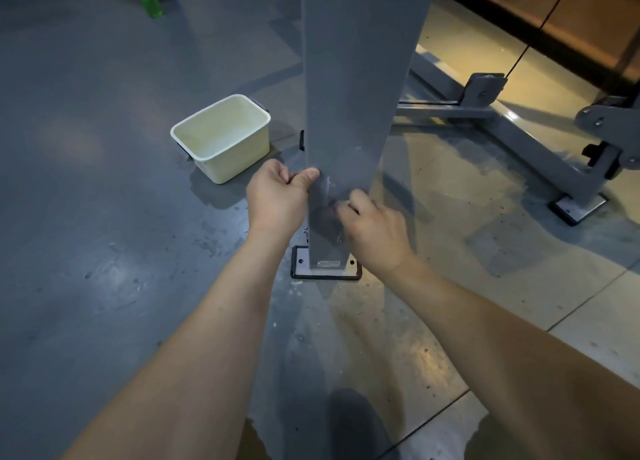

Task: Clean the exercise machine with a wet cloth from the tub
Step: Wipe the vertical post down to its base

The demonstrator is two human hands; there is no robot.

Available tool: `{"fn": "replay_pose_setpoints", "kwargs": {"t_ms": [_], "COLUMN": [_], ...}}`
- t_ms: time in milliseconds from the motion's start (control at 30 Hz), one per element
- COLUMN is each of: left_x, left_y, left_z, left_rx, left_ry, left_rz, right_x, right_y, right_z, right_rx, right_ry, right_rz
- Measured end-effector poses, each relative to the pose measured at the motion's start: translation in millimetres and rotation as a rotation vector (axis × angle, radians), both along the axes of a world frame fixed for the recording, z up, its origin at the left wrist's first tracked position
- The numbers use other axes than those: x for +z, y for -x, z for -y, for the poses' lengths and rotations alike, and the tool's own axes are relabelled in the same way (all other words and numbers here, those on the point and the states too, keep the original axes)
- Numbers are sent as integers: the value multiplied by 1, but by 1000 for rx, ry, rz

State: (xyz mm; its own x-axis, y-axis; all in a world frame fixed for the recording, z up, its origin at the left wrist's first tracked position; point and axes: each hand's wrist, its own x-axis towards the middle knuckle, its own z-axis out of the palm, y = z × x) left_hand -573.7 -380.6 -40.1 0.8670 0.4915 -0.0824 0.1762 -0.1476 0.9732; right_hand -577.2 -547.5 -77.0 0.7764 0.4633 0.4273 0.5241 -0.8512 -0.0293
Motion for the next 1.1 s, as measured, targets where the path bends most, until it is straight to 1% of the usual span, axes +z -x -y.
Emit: {"fn": "replay_pose_setpoints", "kwargs": {"t_ms": [33,100,133,233,267,333,367,433,500,533,567,633,767,833,1000,1100], "left_x": [3,9,11,7,8,10,11,12,15,17,21,23,19,16,14,5], "left_y": [2,5,5,3,4,5,7,8,11,14,19,28,47,56,66,67], "left_z": [0,-1,-2,-5,-3,-1,0,0,-1,-1,-1,-4,-19,-23,-13,-12], "left_rx": [-4,-5,-4,-2,-3,8,11,9,-18,-40,-60,-106,-242,-322,-535,-609], "left_ry": [31,48,41,25,27,22,18,28,64,72,64,24,-54,-91,-169,-324], "left_rz": [0,8,7,-3,-4,-3,-3,-7,-21,-37,-62,-127,-229,-231,-148,-64], "right_x": [-3,6,17,66,77,78,72,48,25,18,13,12,22,25,25,29], "right_y": [1,3,6,8,4,-4,-6,-5,0,3,5,9,17,18,16,17], "right_z": [-1,1,4,7,7,5,4,1,-4,-6,-6,-3,4,2,-5,-6], "right_rx": [-20,-11,16,32,18,15,24,38,2,-10,-8,-3,-160,-226,-279,-295], "right_ry": [34,-28,-113,-397,-452,-450,-412,-286,-146,-126,-167,-356,-779,-937,-1063,-1167], "right_rz": [-51,-96,-60,227,291,351,333,210,44,-40,-122,-279,-697,-847,-972,-1105]}}
